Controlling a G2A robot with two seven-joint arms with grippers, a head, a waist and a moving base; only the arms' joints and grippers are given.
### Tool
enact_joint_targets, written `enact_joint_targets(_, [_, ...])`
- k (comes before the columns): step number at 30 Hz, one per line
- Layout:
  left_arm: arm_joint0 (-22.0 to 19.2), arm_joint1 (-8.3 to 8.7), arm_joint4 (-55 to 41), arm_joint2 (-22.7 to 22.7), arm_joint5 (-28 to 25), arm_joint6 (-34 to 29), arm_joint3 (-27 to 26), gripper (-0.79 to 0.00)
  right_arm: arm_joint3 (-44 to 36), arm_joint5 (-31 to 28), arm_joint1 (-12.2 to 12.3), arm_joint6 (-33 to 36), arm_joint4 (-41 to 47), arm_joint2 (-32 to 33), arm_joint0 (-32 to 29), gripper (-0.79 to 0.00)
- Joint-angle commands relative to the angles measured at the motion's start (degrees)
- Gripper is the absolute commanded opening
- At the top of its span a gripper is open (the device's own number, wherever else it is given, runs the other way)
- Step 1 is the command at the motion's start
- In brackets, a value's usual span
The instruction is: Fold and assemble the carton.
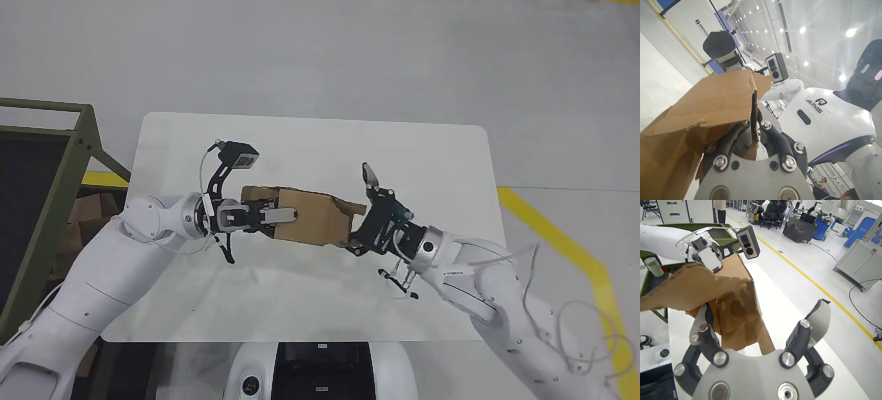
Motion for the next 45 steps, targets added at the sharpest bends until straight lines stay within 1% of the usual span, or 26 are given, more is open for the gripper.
enact_joint_targets(1, [0.1,-0.17,0.18,-0.24,0.24,-0.24,-0.05,-0.785,-0.02,-0.25,-0.12,0.1,-0.35,-0.23,0.08,0.0])
enact_joint_targets(20, [0.95,-1.68,1.12,-2.31,1.4,-1.4,0.14,-0.785,1.22,-2.44,-1.24,0.54,-0.4,-1.19,1.5,0.0])
enact_joint_targets(24, [1.33,-1.88,1.41,-2.85,1.9,-1.9,-0.06,-0.785,1.16,-2.94,-1.29,0.07,-0.35,-0.53,1.23,0.0])
enact_joint_targets(28, [1.7,-2.05,1.65,-3.4,2.52,-2.52,-0.17,-0.785,1.04,-4.08,-1.07,-1.43,0.13,1.51,0.11,0.0])
enact_joint_targets(31, [1.93,-2.21,1.37,-3.74,3.1,-3.1,-0.25,-0.785,0.99,-6.09,-0.68,-3.29,0.9,3.91,-1.45,0.0])
enact_joint_targets(38, [2.16,-2.6,1.42,-4.44,4.09,-4.09,-0.15,-0.785,0.52,-16.59,0.62,-6.68,3.26,9.6,-5.61,0.0])
enact_joint_targets(41, [2.12,-2.83,1.7,-4.47,4.43,-4.43,-0.15,-0.785,0.16,-20.28,1.01,-6.53,3.92,10.99,-6.64,0.0])
enact_joint_targets(45, [2.01,-3.13,2.06,-4.52,4.78,-4.78,-0.23,-0.785,0.19,-24.1,1.27,-5.0,5.06,11.07,-6.77,0.0])
